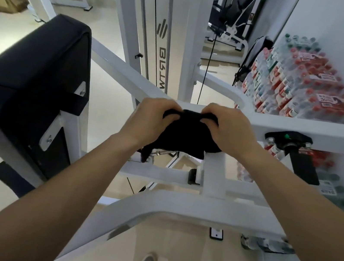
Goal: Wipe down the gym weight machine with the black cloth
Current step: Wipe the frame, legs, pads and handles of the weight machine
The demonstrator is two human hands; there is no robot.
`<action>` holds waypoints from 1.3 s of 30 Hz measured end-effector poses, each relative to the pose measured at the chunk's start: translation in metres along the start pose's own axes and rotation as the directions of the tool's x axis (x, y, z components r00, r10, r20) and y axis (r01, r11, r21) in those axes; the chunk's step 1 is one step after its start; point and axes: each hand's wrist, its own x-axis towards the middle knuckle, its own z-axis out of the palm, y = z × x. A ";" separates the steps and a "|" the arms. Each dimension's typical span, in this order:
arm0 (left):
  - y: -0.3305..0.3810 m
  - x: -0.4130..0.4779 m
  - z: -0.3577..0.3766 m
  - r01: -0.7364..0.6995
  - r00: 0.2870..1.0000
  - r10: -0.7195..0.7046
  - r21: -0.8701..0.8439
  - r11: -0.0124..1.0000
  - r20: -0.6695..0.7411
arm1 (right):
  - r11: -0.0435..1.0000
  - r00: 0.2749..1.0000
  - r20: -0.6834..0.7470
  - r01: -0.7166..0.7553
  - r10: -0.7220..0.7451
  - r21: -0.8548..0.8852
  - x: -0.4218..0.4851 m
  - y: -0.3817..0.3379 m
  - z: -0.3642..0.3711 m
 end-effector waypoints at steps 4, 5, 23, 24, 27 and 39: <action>0.031 0.031 0.001 0.040 0.977 -0.063 -0.115 0.993 -0.203 | 0.984 0.962 -0.253 -0.063 0.104 0.165 0.001 0.015 -0.026; 0.038 0.039 0.008 0.007 0.984 -0.027 -0.109 0.994 -0.178 | 0.981 0.952 -0.274 -0.090 0.135 0.172 0.003 0.020 -0.030; 0.021 0.025 0.108 -0.282 0.937 0.181 0.340 0.897 0.299 | 0.932 0.953 0.152 -0.292 0.264 0.213 -0.060 0.053 0.033; 0.022 0.024 0.108 -0.273 0.939 0.178 0.323 0.906 0.294 | 0.929 0.953 0.144 -0.293 0.265 0.227 -0.066 0.050 0.033; 0.032 0.022 0.106 -0.217 0.953 0.158 0.218 0.952 0.259 | 0.935 0.958 0.120 -0.281 0.261 0.217 -0.081 0.041 0.034; 0.075 -0.008 0.098 -0.101 0.977 0.088 0.057 0.993 0.196 | 0.991 0.987 0.162 -0.038 0.017 0.128 -0.145 -0.001 0.017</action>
